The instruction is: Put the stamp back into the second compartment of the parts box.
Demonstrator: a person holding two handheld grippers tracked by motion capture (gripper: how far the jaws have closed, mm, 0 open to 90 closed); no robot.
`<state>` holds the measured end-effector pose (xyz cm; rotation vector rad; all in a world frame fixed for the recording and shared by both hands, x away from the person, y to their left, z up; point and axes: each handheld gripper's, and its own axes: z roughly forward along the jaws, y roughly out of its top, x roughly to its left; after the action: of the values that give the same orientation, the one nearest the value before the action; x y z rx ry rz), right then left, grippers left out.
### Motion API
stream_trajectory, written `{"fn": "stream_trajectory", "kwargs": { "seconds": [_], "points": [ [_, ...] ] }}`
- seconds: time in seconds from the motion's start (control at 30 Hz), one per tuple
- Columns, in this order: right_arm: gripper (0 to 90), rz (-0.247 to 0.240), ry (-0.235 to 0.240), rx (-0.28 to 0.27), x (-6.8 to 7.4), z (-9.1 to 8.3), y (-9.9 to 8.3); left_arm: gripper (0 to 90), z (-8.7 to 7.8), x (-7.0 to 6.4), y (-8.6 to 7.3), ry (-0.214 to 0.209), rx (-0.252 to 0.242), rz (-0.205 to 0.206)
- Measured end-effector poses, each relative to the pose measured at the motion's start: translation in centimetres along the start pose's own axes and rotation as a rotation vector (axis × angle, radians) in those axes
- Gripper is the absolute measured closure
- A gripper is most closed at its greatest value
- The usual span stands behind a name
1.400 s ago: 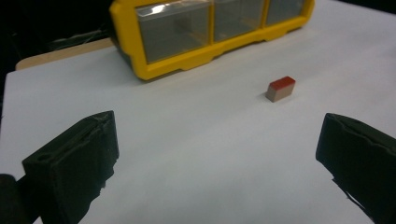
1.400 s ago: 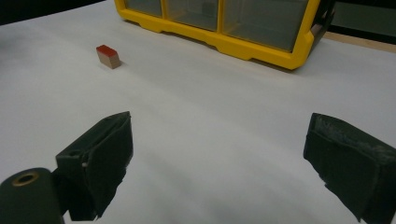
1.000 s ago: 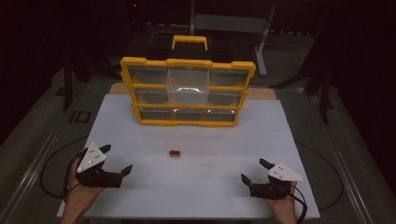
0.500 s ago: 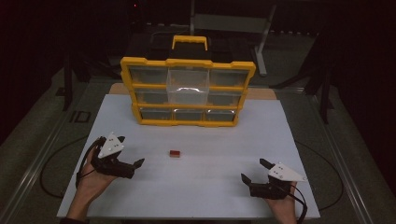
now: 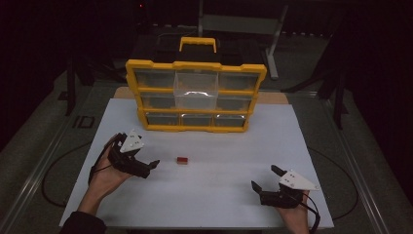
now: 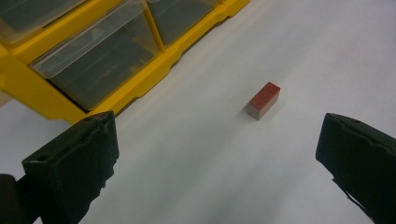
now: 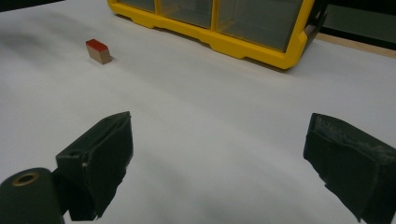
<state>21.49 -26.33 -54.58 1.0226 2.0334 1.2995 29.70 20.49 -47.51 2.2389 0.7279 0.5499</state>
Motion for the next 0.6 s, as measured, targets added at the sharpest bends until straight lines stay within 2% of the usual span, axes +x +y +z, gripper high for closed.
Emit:
{"fn": "stream_trajectory", "kwargs": {
  "seconds": [0.4,0.57,0.6],
  "points": [
    [8.2,0.000,-0.012,-0.010,0.0,0.0,0.1,0.0,1.8,0.1,1.1,-0.008,0.027,0.011],
    [8.2,0.002,-0.012,-0.015,-0.1,0.0,0.1,0.0,2.5,-0.1,1.7,-0.016,0.038,0.023],
    [8.3,0.002,-0.012,-0.016,-0.1,0.0,0.1,0.0,3.0,-0.1,2.2,-0.024,0.051,0.034]
  ]
}}
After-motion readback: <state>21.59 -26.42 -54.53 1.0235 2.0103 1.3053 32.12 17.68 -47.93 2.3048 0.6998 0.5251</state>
